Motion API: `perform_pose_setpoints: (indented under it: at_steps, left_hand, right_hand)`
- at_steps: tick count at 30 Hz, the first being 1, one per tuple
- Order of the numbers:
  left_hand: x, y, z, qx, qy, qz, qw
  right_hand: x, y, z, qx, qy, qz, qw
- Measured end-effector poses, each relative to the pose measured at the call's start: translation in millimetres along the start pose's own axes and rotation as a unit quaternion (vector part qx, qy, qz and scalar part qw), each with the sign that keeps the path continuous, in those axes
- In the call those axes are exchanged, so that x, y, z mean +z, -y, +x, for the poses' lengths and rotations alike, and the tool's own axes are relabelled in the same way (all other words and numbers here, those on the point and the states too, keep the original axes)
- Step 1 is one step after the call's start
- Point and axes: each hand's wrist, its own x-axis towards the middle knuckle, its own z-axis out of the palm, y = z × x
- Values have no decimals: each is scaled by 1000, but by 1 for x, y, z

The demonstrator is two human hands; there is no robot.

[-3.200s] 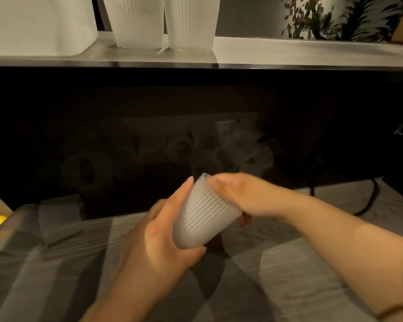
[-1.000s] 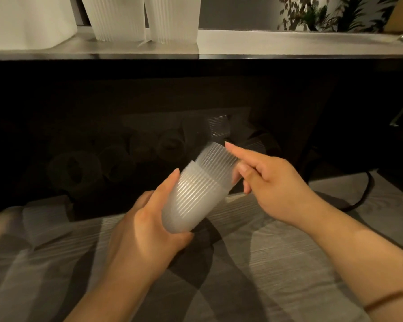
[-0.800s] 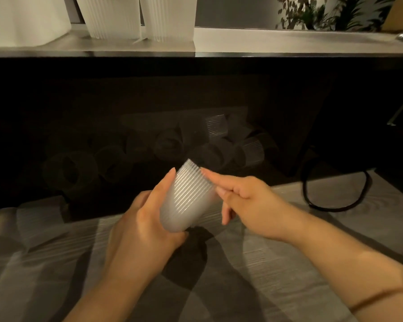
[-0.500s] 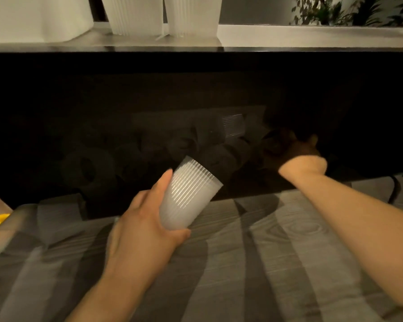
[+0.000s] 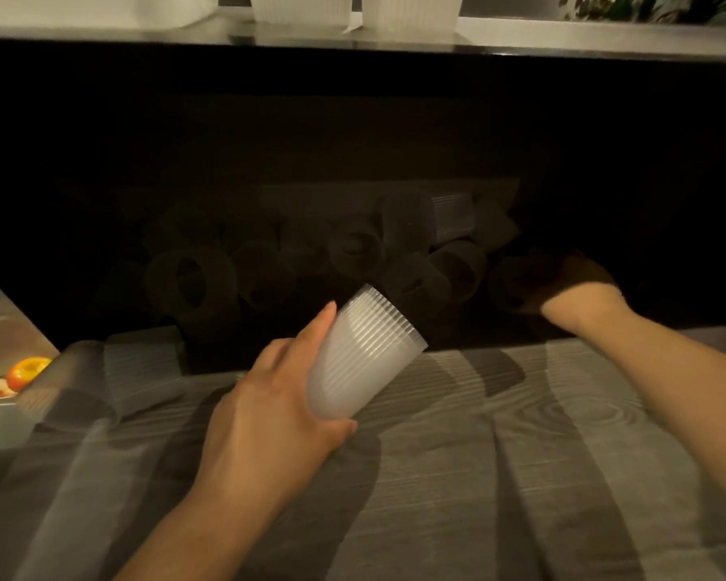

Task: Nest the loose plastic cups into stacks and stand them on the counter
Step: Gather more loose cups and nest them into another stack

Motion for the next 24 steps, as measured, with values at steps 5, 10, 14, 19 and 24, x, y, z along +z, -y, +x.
perform_pose_setpoints:
  at_steps: [5, 10, 14, 19, 24]
  left_hand:
    - [-2, -7, -9, 27, 24, 7, 999]
    - [-13, -16, -21, 42, 36, 9, 998]
    - [-23, -12, -31, 39, 44, 13, 998]
    - [-31, 1, -48, 17, 71, 33, 997]
    - [-37, 11, -58, -6, 80, 13, 997]
  right_hand:
    - [-17, 14, -61, -21, -22, 193, 981]
    - [-35, 41, -113, -163, 8, 310, 937]
    - [-28, 48, -126, -177, 41, 319, 930]
    - [5, 45, -133, -139, 107, 230, 957]
    - [-5, 62, -151, -186, 64, 29, 980]
